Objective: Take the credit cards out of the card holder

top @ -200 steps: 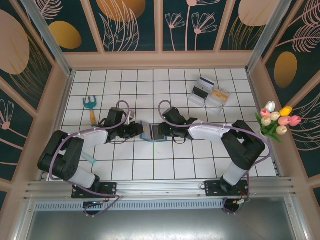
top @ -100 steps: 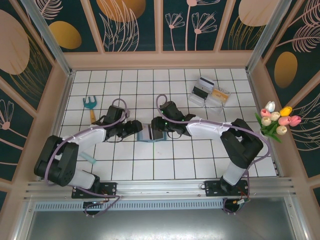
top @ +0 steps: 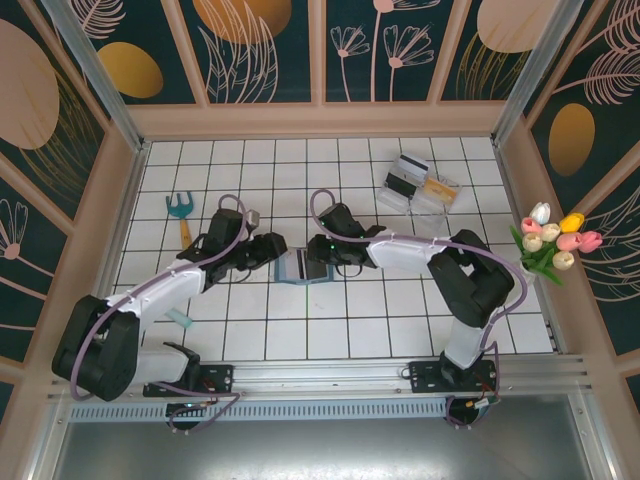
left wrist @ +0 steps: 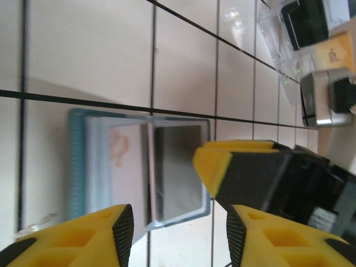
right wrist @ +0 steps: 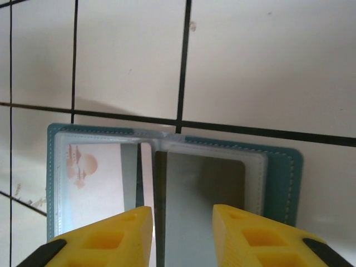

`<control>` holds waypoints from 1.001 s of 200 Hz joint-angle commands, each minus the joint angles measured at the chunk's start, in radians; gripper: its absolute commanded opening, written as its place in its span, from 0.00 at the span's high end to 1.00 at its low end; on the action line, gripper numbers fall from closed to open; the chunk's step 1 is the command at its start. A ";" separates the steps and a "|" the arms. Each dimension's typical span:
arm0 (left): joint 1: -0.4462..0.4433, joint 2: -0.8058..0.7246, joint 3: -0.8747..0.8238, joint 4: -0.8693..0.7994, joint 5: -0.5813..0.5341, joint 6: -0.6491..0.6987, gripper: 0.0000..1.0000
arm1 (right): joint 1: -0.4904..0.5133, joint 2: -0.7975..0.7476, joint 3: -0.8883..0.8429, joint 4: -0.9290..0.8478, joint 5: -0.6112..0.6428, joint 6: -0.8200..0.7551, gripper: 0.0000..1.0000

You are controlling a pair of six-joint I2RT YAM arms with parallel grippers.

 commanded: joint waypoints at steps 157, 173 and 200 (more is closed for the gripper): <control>-0.120 0.320 0.070 0.182 0.062 -0.094 0.98 | 0.010 0.012 0.033 -0.073 0.009 0.027 0.67; -0.121 0.345 0.079 0.187 0.071 -0.092 0.98 | 0.007 0.010 0.025 -0.068 0.008 0.030 0.67; -0.122 0.367 0.087 0.151 0.029 -0.074 0.98 | -0.003 0.017 0.007 -0.064 0.005 0.034 0.67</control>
